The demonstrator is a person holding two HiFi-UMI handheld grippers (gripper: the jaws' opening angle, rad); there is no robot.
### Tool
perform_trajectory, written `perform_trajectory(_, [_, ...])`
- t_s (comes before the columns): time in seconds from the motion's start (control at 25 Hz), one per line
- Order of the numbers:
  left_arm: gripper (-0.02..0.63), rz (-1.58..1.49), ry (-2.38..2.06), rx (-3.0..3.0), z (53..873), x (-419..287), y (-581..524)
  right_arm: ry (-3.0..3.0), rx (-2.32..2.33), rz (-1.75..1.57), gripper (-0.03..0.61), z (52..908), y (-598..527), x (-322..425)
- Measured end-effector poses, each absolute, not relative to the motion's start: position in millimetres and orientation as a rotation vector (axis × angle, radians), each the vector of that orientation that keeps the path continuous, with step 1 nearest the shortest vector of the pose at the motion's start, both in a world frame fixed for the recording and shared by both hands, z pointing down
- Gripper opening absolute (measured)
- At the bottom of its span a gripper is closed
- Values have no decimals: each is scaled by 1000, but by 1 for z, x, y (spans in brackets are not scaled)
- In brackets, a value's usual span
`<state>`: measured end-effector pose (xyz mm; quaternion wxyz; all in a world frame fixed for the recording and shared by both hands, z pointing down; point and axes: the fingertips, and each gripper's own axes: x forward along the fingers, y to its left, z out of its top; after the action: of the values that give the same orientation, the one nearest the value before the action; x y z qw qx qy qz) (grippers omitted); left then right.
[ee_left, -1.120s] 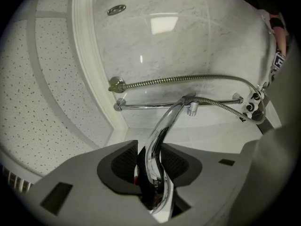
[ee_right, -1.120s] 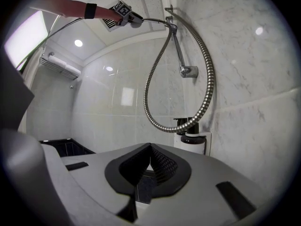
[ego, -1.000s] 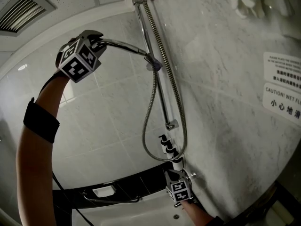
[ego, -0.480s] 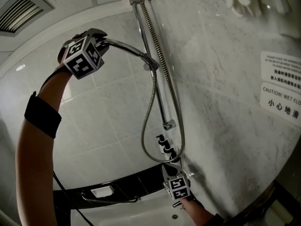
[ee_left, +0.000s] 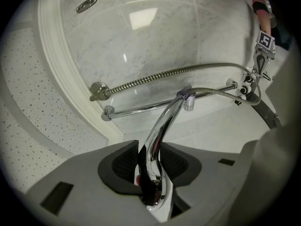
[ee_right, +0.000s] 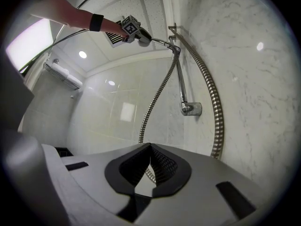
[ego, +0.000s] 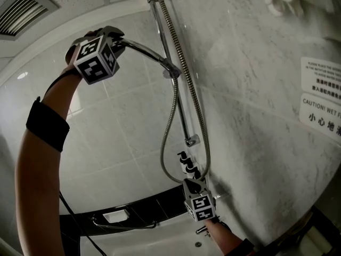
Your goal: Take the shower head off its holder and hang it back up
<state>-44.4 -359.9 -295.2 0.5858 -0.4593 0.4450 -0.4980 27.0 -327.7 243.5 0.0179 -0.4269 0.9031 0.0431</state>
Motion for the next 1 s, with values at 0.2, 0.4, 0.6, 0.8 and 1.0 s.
perform_trajectory(0.2, [120,-1201,977,-951,-297,-33,-365,2809,-1298,147,25,232,-326,17])
perform_trajectory(0.4, [114,-1195,976,-886,-297,-32,-367,2806,-1320,170,25,237,-332,21])
perform_trajectory(0.6, [109,-1199,953,-813,-297,-27,-370,2814,-1325,174,25,239,-335,18])
perform_trajectory(0.8, [104,-1218,950,-730,-301,-31,-377,2833,-1285,182,25,231,-330,6])
perform_trajectory(1.0, [103,-1207,939,-720,-297,-24,-378,2846,-1266,186,25,230,-328,0])
